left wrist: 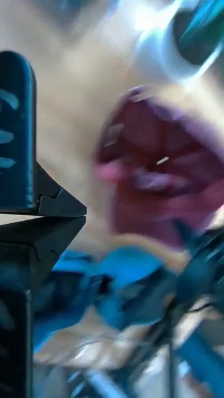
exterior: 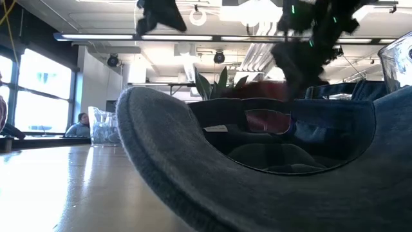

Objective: Pick & Place hat
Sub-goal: Put the top red cap into the bottom transparent bin

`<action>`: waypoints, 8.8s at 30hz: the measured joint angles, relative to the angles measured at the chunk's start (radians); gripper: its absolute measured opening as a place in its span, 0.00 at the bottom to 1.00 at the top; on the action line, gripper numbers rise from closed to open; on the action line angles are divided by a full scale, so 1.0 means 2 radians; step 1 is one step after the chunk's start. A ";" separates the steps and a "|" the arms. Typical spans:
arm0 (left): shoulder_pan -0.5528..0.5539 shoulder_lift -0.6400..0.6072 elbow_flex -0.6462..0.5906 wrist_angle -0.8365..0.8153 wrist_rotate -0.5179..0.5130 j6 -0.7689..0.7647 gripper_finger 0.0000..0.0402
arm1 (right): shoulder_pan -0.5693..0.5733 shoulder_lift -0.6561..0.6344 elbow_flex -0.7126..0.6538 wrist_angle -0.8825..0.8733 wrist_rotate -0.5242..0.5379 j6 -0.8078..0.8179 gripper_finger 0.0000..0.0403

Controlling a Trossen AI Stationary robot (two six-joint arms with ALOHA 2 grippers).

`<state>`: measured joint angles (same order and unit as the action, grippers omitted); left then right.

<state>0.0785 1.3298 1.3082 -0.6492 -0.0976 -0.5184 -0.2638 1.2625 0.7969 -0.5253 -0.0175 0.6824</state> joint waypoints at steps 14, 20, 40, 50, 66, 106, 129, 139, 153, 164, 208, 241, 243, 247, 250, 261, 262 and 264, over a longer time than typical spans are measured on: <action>0.046 -0.042 0.125 -0.139 -0.121 0.058 0.00 | 0.093 0.006 -0.044 0.234 0.103 -0.016 0.03; 0.045 -0.011 0.113 -0.230 -0.144 0.009 0.00 | 0.116 0.006 -0.074 0.255 0.098 0.052 0.02; 0.011 0.011 -0.103 0.045 -0.038 -0.032 0.00 | 0.183 0.007 -0.073 0.293 0.101 0.034 0.02; -0.003 0.058 -0.107 0.181 -0.032 -0.032 0.00 | 0.183 0.007 -0.073 0.313 0.101 0.035 0.02; -0.003 0.013 0.031 0.031 -0.020 0.058 0.00 | 0.191 0.007 -0.073 0.332 0.103 0.039 0.03; -0.006 0.102 0.151 -0.141 -0.060 0.262 0.35 | 0.190 0.007 -0.073 0.339 0.127 0.133 0.04; -0.010 0.194 0.150 -0.115 -0.163 0.366 0.52 | 0.171 0.007 -0.073 0.385 0.112 0.144 0.02; -0.010 0.193 0.171 -0.105 -0.279 0.345 0.03 | 0.171 0.007 -0.072 0.389 0.103 0.222 0.03; -0.010 0.212 0.243 -0.040 -0.201 0.297 0.01 | 0.112 0.076 -0.070 0.266 0.080 0.379 0.03; -0.010 0.288 0.241 -0.044 -0.193 0.283 0.00 | 0.109 0.072 -0.071 0.185 0.029 0.350 0.39; 0.068 0.316 0.284 -0.225 -0.025 0.085 0.32 | -0.183 0.112 -0.050 0.332 -0.140 0.042 0.01; 0.095 0.206 0.022 0.100 0.179 0.232 0.17 | -0.006 0.170 0.099 0.034 -0.214 -0.065 0.01; 0.095 0.214 0.026 0.138 0.182 0.217 0.17 | -0.008 0.147 0.099 0.020 -0.214 -0.054 0.01; 0.095 0.233 0.026 0.164 0.187 0.192 0.17 | -0.021 0.096 0.099 -0.018 -0.166 -0.021 0.00; 0.095 0.268 0.026 0.190 0.188 0.174 0.17 | -0.034 0.074 0.099 -0.042 -0.098 0.016 0.01; 0.095 0.320 0.026 0.073 0.168 0.136 0.17 | -0.051 0.107 0.082 -0.019 -0.125 0.005 0.01; 0.095 0.320 0.026 0.056 0.147 0.137 0.17 | -0.051 0.113 0.081 -0.019 -0.126 0.004 0.01; 0.095 0.320 0.026 0.028 0.125 0.140 0.17 | -0.051 0.125 0.080 -0.013 -0.126 -0.007 0.02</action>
<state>0.2687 1.9694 1.3605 -0.5934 0.1520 -0.2388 -0.3660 1.5124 0.9565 -0.5517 -0.2701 0.6693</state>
